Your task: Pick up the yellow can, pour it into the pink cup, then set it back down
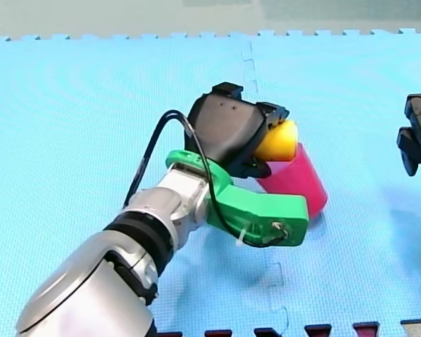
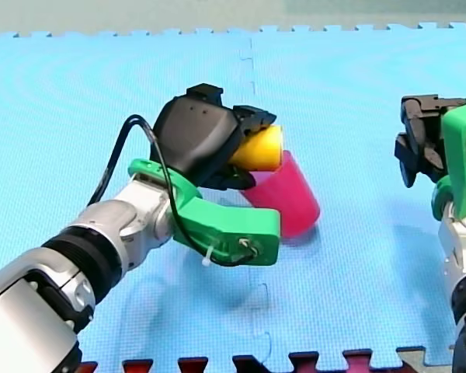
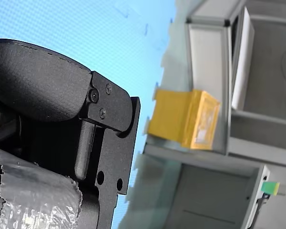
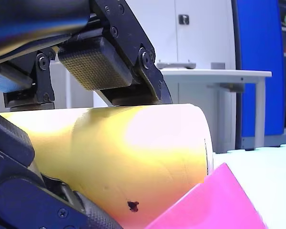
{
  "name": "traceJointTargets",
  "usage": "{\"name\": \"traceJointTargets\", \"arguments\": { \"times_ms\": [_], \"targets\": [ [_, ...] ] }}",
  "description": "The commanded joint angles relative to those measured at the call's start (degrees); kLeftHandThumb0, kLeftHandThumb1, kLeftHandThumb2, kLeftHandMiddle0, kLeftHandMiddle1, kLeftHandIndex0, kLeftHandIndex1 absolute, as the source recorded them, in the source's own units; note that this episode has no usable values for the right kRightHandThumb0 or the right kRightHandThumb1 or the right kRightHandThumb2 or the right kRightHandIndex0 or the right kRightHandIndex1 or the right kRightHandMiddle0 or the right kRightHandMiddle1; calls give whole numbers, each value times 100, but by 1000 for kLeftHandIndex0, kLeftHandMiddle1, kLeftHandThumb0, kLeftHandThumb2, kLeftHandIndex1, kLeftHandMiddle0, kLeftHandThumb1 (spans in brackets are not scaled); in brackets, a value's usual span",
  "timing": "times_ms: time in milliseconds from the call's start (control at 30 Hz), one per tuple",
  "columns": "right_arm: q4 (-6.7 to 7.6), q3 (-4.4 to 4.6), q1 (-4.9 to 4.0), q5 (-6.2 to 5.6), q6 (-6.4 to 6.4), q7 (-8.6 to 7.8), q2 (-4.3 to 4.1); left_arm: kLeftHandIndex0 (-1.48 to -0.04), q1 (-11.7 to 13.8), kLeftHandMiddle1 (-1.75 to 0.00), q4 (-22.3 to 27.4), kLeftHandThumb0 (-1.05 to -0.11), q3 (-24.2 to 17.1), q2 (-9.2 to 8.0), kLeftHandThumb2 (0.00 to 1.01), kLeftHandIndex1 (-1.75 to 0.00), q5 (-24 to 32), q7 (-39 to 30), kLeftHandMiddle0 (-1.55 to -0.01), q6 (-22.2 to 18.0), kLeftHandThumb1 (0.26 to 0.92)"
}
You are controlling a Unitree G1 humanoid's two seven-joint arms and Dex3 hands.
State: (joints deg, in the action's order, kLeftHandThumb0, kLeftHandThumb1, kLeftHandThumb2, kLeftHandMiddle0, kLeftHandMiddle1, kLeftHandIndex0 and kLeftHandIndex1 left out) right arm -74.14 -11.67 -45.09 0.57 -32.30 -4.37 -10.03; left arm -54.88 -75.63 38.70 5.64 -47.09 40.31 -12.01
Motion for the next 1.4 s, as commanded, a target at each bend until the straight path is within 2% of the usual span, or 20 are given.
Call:
{"name": "traceJointTargets", "arguments": {
  "times_ms": [0, 200, 233, 300, 367, 467, 533, 600, 667, 933, 1367],
  "targets": [
    [4, -6, -26, -16, 31, -3, -20, -1054, -22, -1746, 19, -330, -16, -28, 7, -11, 16, 40, -788, -15, 882],
    [2, -11, -23, -24, 26, -25, -14, -1078, 9, -1746, 48, -329, -229, -41, 7, -21, 233, 60, -752, -66, 888],
    [2, -14, -19, -26, 17, -29, -12, -1094, 78, -1746, 74, -329, -474, -6, 7, -29, 465, 298, -750, -196, 889],
    [2, -19, -12, -29, 5, -34, -12, -1112, 202, -1738, 116, -425, -919, 55, 5, -29, 891, 792, -824, -545, 890],
    [2, -20, -9, -28, -2, -31, -11, -1130, 269, -1637, 135, -470, -1129, 87, 3, -19, 1085, 1273, -894, -815, 879],
    [3, -22, -10, -26, -10, -26, -14, -1143, 260, -889, 125, -485, -1272, 19, 1, -4, 1182, 1713, -1103, -927, 834],
    [2, -23, -13, -25, -16, -23, -16, -1135, 286, -474, 130, -499, -1429, -138, 1, -2, 1335, 1705, -1214, -1293, 806],
    [-2, -27, -17, -26, -15, -25, -21, -1126, 297, -204, 111, -499, -1508, -189, 0, 0, 1410, 1707, -1201, -1533, 794],
    [-7, -35, -19, -32, -15, -34, -29, -1109, 285, -83, 87, -485, -1540, -174, 0, 0, 1424, 1719, -1135, -1627, 787],
    [-19, -20, -43, 8, -47, 4, -51, -1071, 257, -18, 57, -475, -1636, -125, 1, 0, 1395, 1716, -1113, -1654, 784],
    [-5, -40, -32, -18, -81, -41, -64, -1080, 334, -8, 74, -465, -1726, -92, 0, -2, 1399, 1834, -1134, -1748, 783]
  ]
}}
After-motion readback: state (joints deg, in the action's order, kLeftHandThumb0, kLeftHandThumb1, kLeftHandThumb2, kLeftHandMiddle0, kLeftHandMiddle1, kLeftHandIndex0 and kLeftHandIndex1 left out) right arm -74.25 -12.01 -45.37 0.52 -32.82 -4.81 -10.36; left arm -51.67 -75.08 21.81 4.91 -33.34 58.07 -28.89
